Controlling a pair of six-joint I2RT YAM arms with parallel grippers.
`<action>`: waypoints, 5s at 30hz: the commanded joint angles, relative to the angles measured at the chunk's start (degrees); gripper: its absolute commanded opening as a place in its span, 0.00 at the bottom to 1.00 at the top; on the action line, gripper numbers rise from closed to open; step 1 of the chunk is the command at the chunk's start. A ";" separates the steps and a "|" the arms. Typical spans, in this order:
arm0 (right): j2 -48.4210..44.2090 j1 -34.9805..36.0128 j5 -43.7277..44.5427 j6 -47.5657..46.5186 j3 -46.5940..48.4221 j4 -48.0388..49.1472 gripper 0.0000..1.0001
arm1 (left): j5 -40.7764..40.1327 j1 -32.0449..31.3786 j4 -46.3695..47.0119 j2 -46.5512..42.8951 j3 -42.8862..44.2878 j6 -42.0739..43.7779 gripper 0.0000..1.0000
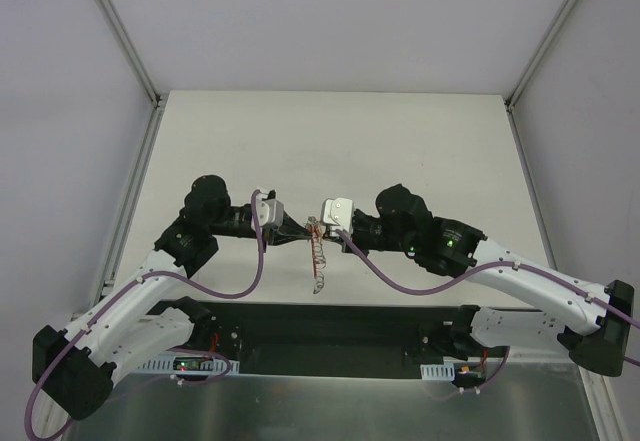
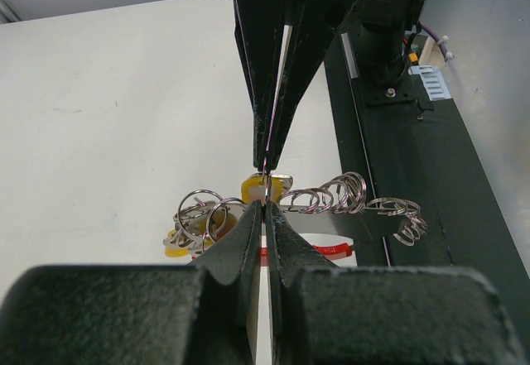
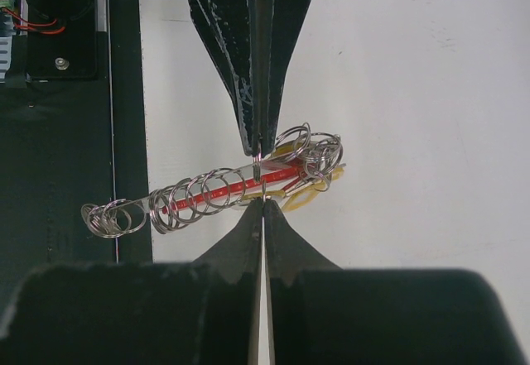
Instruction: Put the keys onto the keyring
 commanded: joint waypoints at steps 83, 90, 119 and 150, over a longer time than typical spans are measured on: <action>-0.52 0.27 1.37 1.23 1.87 1.63 0.01 | -1.08 -0.53 7.11 -2.26 -1.30 -2.49 0.00; -0.61 0.27 0.84 1.23 1.96 1.72 0.01 | -0.99 -0.53 7.11 -2.08 -1.22 -2.49 0.00; -0.79 0.27 -0.66 1.94 2.22 2.95 0.01 | 0.24 -1.23 7.11 -0.41 -0.95 -3.10 0.00; 0.35 0.36 -0.74 2.82 3.01 4.88 0.01 | -2.92 -3.69 3.59 1.44 0.80 -2.93 0.00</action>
